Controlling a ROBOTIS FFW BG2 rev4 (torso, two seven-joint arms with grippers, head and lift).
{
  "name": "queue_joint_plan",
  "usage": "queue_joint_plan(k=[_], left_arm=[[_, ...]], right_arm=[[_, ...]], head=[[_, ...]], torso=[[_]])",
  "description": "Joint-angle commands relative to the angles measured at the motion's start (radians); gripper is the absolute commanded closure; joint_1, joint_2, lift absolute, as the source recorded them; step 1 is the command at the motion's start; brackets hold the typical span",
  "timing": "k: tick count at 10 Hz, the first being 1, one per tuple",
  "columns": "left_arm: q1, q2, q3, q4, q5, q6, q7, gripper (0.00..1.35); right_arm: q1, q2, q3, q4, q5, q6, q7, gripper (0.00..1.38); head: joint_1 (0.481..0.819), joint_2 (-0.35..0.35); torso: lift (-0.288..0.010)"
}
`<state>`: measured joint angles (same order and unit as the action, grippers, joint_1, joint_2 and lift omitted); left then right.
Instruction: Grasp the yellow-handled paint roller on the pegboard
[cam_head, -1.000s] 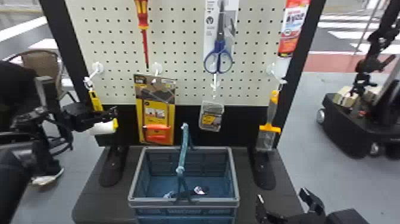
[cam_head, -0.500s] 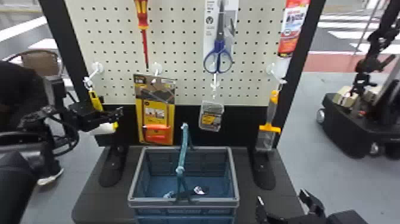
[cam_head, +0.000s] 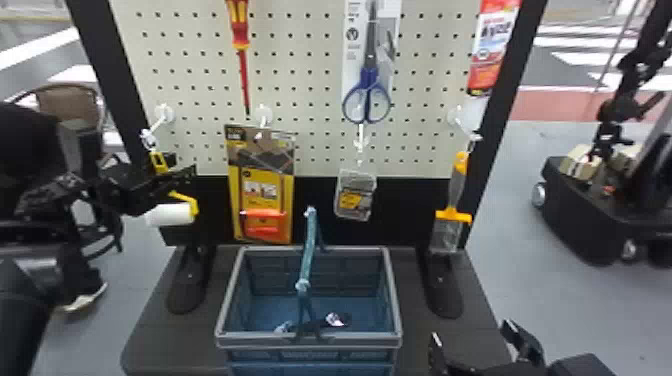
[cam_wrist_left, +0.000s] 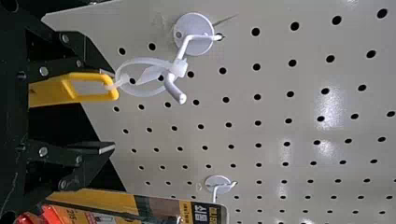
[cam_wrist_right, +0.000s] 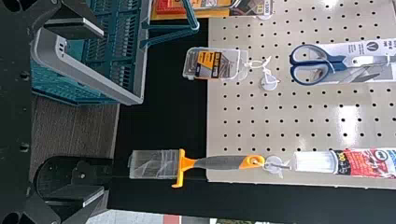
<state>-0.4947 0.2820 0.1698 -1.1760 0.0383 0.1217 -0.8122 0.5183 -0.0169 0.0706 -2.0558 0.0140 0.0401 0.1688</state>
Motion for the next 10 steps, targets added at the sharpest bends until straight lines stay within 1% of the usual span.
queue_joint_plan(k=[1, 10], left_arm=[[0.003, 0.0, 0.005, -0.006, 0.005, 0.006, 0.001, 1.19], [0.016, -0.001, 0.013, -0.006, 0.008, -0.013, 0.004, 1.19]], right_arm=[[0.0, 0.0, 0.0, 0.0, 0.0, 0.001, 0.0, 0.12], [0.002, 0.0, 0.0, 0.0, -0.003, 0.003, 0.0, 0.12]], head=[[0.549, 0.0], [0.549, 0.0]], torso=[[-0.1], [-0.1]])
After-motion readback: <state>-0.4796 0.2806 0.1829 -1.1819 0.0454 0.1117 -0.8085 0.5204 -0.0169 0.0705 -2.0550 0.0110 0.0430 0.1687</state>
